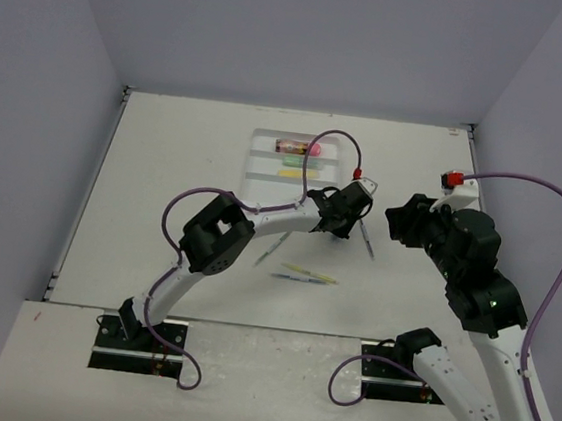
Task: Sort the stationery into containers
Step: Pick up the pen from the center of the board, then place the pen in the storage box.
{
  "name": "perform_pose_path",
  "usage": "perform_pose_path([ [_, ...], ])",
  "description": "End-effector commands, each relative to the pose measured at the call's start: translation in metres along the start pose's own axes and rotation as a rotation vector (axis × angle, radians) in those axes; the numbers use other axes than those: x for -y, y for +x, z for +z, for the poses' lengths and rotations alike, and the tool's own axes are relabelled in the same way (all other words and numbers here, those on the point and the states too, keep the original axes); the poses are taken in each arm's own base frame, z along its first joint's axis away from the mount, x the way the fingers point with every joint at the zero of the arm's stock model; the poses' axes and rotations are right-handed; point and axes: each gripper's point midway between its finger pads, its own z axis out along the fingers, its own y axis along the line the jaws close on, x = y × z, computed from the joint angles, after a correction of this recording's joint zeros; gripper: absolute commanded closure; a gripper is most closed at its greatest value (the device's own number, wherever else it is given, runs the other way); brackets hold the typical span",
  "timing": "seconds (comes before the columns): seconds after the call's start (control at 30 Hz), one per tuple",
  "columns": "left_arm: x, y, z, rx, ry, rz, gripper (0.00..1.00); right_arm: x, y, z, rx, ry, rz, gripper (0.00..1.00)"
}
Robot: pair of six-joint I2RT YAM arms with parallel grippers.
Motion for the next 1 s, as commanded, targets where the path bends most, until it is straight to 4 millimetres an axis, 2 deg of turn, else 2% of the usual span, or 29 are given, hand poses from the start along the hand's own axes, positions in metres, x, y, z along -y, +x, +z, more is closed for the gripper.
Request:
perform_pose_path([
  [0.0,0.004,0.008,0.007,-0.025,0.003,0.012,0.94,-0.004,-0.009,0.000,0.032,-0.017,-0.008,0.53],
  [0.03,0.006,0.005,0.001,-0.026,0.014,0.024,1.00,-0.004,-0.010,0.000,0.033,-0.015,-0.009,0.53],
  [0.07,0.009,0.007,-0.003,-0.035,0.025,0.053,1.00,-0.004,-0.010,0.000,0.033,-0.015,-0.012,0.53],
  [0.17,0.013,-0.014,-0.034,0.011,0.037,0.141,1.00,-0.004,-0.011,0.001,0.033,-0.014,-0.015,0.53],
  [0.27,0.016,-0.061,-0.085,0.143,0.090,0.281,1.00,-0.005,-0.011,0.002,0.032,-0.019,-0.017,0.53],
  [0.3,0.015,-0.074,-0.096,0.182,0.093,0.332,1.00,-0.006,-0.012,0.002,0.034,-0.023,-0.015,0.54],
  [0.37,-0.001,-0.108,-0.115,0.289,0.041,0.471,1.00,-0.008,-0.011,0.003,0.033,-0.038,-0.015,0.54],
  [0.4,-0.016,-0.127,-0.121,0.349,-0.009,0.538,1.00,-0.009,-0.010,0.004,0.030,-0.045,-0.015,0.54],
  [0.43,-0.026,-0.134,-0.127,0.381,-0.034,0.599,1.00,-0.010,-0.009,0.005,0.029,-0.050,-0.015,0.54],
  [0.47,-0.036,-0.143,-0.129,0.410,-0.061,0.740,1.00,-0.011,-0.010,0.006,0.036,-0.058,-0.017,0.54],
  [0.5,-0.050,-0.149,-0.128,0.461,-0.075,0.796,1.00,-0.013,-0.008,0.007,0.030,-0.069,-0.022,0.54],
  [0.53,-0.055,-0.168,-0.132,0.524,-0.104,0.864,1.00,-0.013,-0.007,0.008,0.029,-0.072,-0.023,0.54],
  [0.57,-0.068,-0.158,-0.125,0.518,-0.119,0.951,1.00,-0.013,-0.007,0.010,0.026,-0.071,-0.026,0.54],
  [0.6,-0.087,-0.178,-0.128,0.598,-0.164,1.084,1.00,-0.013,-0.008,0.011,0.028,-0.070,-0.028,0.54],
  [0.63,-0.099,-0.174,-0.118,0.585,-0.167,1.157,1.00,-0.013,-0.007,0.011,0.026,-0.071,-0.030,0.54],
  [0.73,-0.142,-0.181,-0.097,0.505,-0.169,1.242,1.00,-0.012,-0.007,0.011,0.026,-0.068,-0.036,0.54],
  [0.83,-0.152,-0.179,-0.075,0.452,-0.073,1.253,1.00,-0.012,-0.005,0.014,0.015,-0.067,-0.039,0.54],
  [0.97,-0.163,-0.161,-0.055,0.409,-0.021,1.285,1.00,-0.012,-0.002,0.020,-0.007,-0.060,-0.035,0.54],
])
